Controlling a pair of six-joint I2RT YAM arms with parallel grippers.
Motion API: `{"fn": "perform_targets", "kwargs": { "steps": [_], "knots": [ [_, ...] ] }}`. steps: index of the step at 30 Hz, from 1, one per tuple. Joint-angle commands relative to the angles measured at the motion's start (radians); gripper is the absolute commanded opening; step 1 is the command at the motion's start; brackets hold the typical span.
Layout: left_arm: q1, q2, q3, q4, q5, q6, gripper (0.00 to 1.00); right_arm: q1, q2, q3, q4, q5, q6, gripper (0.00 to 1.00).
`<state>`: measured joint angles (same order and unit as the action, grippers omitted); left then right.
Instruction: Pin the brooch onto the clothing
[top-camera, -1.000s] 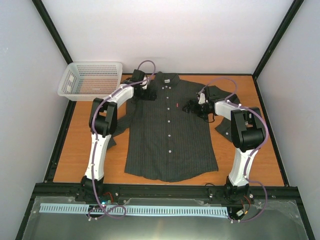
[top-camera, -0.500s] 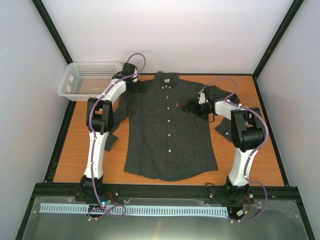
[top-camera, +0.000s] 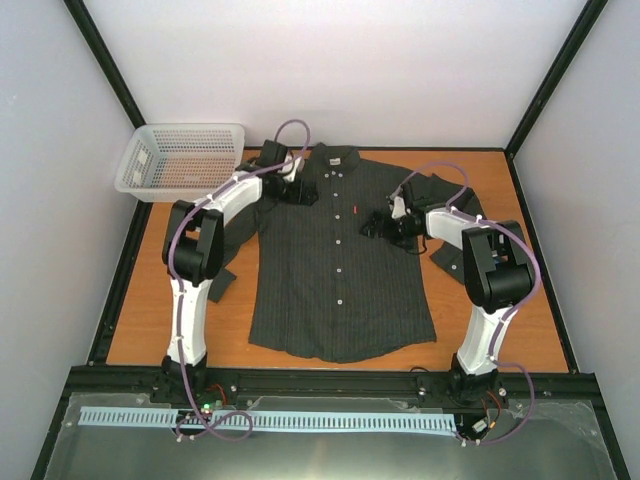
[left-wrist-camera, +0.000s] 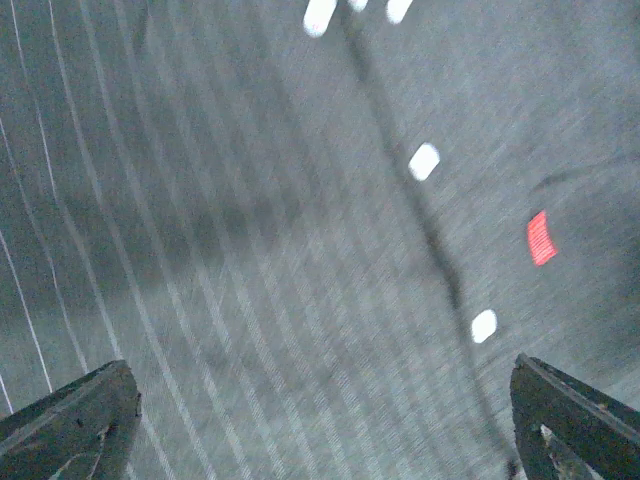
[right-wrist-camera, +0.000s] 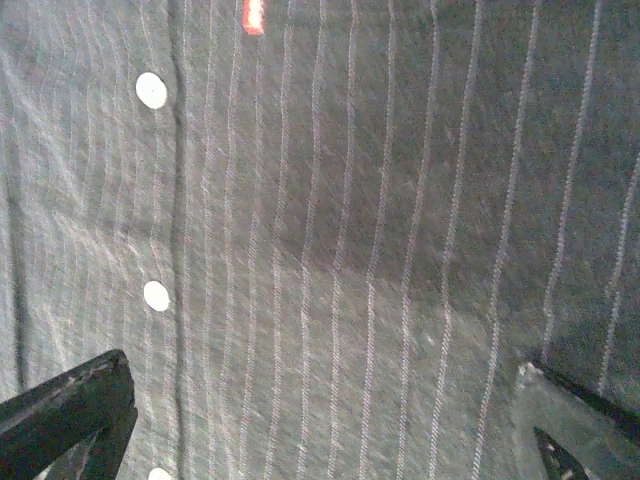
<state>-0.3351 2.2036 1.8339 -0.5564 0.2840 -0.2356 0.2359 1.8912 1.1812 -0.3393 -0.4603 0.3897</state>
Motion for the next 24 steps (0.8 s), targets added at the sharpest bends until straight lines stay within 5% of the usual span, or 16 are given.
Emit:
{"fn": "perform_targets", "kwargs": {
  "steps": [1, 10, 17, 24],
  "knots": [
    [0.014, -0.033, -0.174, 0.045, 0.007, -0.021, 1.00, 0.000, -0.021, -0.064, -0.006, 0.024, -0.006, 1.00],
    [0.020, -0.146, -0.315, -0.020, -0.141, -0.016, 1.00, -0.003, -0.151, -0.131, -0.106, 0.097, -0.080, 1.00],
    [-0.049, -0.345, -0.263, -0.044, 0.009, -0.019, 1.00, -0.038, -0.375, -0.156, -0.238, 0.266, -0.153, 1.00],
    [-0.067, -0.554, -0.327, 0.035, 0.145, -0.018, 1.00, -0.230, -0.575, -0.256, -0.297, 0.402, -0.114, 1.00]
  ]
}}
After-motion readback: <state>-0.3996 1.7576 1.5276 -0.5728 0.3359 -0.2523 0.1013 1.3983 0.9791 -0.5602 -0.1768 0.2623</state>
